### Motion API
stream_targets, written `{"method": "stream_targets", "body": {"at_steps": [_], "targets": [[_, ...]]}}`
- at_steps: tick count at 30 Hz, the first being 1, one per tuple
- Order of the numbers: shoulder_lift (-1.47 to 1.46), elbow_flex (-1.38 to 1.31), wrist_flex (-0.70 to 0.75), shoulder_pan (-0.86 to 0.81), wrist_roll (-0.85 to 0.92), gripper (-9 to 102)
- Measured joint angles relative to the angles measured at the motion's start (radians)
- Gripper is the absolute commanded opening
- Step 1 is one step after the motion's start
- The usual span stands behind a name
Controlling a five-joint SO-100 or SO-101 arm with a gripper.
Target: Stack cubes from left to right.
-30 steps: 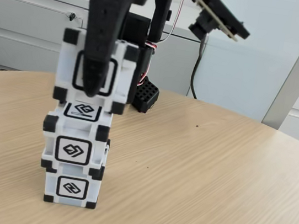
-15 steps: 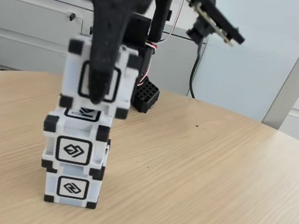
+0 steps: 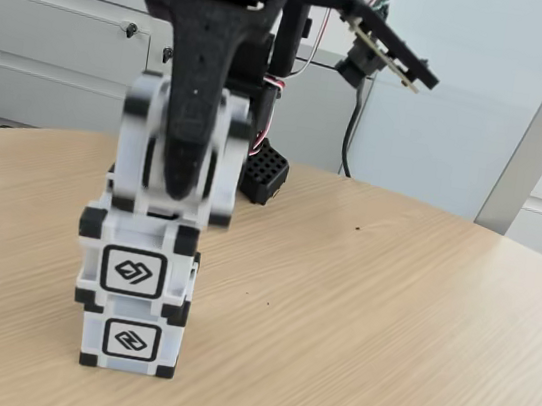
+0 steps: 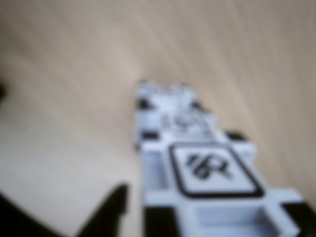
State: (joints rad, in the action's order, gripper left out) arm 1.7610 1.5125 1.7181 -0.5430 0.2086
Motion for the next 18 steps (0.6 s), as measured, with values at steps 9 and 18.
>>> {"method": "stream_targets", "body": {"at_steps": [9,18], "targets": [[0.000,0.000,0.000,0.000,-0.014,38],[0.172,0.005,0.000,0.000,-0.041,40]]}}
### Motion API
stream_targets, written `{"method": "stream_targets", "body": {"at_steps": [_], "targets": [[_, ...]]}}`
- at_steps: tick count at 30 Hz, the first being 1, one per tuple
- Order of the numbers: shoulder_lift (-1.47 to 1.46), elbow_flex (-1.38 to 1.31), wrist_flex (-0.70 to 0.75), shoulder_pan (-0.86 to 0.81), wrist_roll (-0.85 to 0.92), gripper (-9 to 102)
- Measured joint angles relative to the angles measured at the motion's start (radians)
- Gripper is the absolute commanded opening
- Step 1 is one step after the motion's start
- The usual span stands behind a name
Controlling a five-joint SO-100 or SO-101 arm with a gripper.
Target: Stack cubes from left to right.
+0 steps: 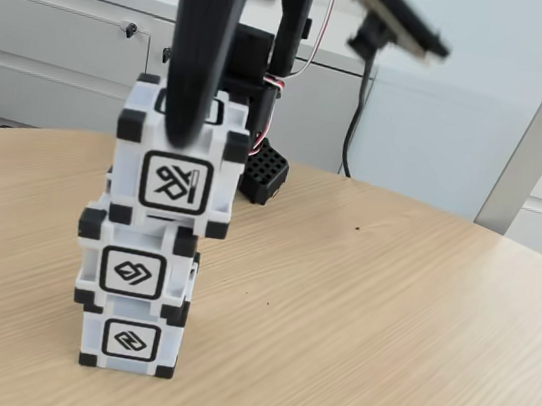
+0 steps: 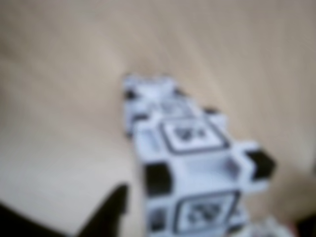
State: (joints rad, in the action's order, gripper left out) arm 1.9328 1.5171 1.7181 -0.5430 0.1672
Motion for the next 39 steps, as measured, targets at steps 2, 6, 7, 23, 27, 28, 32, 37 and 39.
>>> {"method": "stream_targets", "body": {"at_steps": [2,6,7,23,27,28,32,37,39], "targets": [[0.081,0.002,0.000,0.000,0.000,40],[0.244,0.002,0.000,0.000,0.008,30],[0.284,0.002,0.000,0.000,0.008,27],[0.657,0.000,0.000,0.003,-0.034,0],[0.660,0.002,-0.038,0.104,-0.075,0],[0.660,0.005,-0.064,0.141,-0.095,0],[0.660,0.005,-0.150,0.287,-0.153,0],[0.698,0.005,-0.170,0.365,-0.179,0],[0.736,0.005,-0.170,0.370,-0.189,0]]}}
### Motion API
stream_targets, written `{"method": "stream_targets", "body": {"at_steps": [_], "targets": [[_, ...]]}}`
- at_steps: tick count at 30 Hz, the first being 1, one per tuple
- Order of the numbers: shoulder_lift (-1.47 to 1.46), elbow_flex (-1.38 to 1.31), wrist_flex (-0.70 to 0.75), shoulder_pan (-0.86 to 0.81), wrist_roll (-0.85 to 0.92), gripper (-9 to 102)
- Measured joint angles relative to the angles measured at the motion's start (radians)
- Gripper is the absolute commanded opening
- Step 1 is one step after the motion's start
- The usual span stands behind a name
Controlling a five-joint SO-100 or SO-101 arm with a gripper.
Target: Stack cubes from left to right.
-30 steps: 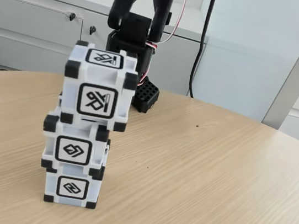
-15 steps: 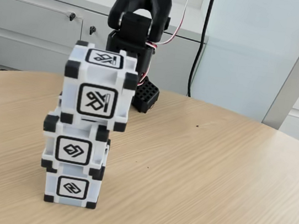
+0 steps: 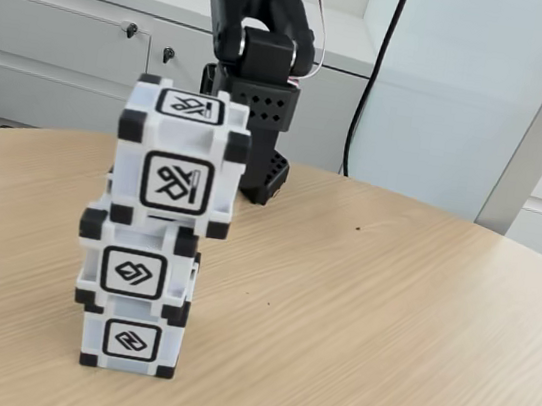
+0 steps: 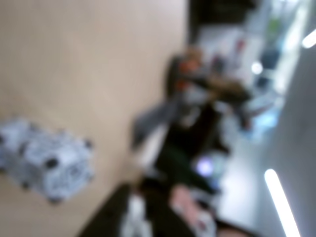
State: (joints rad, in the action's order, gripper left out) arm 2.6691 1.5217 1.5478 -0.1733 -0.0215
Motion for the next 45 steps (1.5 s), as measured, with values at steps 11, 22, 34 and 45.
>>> {"method": "stream_targets", "body": {"at_steps": [11,22,34,45], "targets": [[0.371,0.166,-0.003,0.009,-0.003,0],[0.535,0.719,-0.350,0.009,0.015,0],[0.531,1.223,-0.597,0.006,0.034,0],[0.537,1.238,-0.410,0.000,0.061,0]]}}
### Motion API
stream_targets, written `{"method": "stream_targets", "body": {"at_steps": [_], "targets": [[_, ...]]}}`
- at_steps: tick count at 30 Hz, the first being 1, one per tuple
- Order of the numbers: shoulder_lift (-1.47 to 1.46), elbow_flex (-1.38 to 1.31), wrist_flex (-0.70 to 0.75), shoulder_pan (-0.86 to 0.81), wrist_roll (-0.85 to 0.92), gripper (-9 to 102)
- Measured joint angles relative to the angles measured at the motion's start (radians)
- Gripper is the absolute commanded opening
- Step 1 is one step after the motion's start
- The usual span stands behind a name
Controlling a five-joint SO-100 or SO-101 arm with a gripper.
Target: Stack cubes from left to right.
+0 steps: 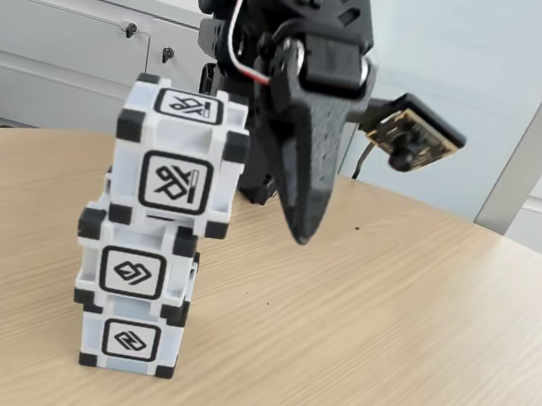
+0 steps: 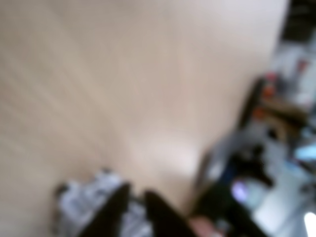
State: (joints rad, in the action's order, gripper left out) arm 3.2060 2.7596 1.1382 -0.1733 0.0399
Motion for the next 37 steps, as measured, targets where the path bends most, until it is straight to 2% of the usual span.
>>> {"method": "stream_targets", "body": {"at_steps": [6,37], "targets": [[0.000,0.000,0.067,0.002,0.000,0],[0.000,0.049,0.069,0.002,-0.025,0]]}}
